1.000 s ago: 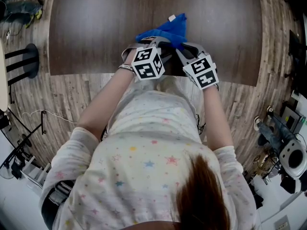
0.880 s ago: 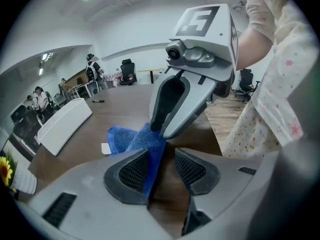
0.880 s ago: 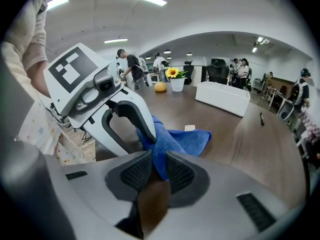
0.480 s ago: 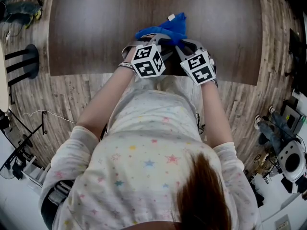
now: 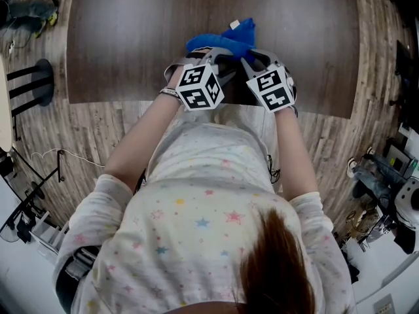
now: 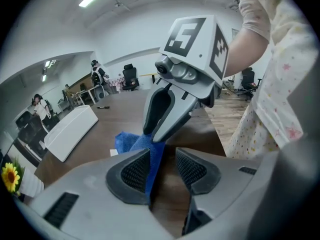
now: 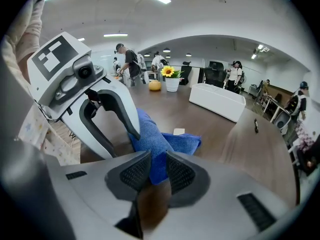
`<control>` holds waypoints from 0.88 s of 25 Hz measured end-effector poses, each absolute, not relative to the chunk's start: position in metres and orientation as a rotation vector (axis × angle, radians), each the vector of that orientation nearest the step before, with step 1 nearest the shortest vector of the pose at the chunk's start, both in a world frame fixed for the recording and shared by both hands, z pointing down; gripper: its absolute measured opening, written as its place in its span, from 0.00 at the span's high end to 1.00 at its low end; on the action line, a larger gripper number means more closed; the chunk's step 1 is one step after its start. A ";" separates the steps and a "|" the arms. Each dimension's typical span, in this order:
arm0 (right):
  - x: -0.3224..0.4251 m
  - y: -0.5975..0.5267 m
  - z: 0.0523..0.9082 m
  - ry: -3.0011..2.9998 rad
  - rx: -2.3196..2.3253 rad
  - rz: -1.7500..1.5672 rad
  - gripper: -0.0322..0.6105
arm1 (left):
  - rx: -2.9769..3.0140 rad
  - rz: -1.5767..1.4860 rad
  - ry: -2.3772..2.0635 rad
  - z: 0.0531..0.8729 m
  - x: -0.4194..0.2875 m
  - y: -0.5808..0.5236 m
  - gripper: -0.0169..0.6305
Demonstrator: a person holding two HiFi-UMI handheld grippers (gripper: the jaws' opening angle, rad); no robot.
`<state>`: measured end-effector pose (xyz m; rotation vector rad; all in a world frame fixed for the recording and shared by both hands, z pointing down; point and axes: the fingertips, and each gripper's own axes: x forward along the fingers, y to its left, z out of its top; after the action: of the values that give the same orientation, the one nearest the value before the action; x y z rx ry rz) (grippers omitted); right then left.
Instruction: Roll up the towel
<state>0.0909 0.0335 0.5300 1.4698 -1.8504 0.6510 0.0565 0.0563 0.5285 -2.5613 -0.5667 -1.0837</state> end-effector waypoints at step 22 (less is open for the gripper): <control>0.102 0.021 0.509 -1.864 1.587 0.621 0.80 | -2.534 -1.188 -0.558 0.546 0.066 0.044 0.73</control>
<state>0.1015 0.0206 0.5091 1.5867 -1.8638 0.6208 0.0659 0.0439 0.5464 -2.5339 -0.5583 -1.1875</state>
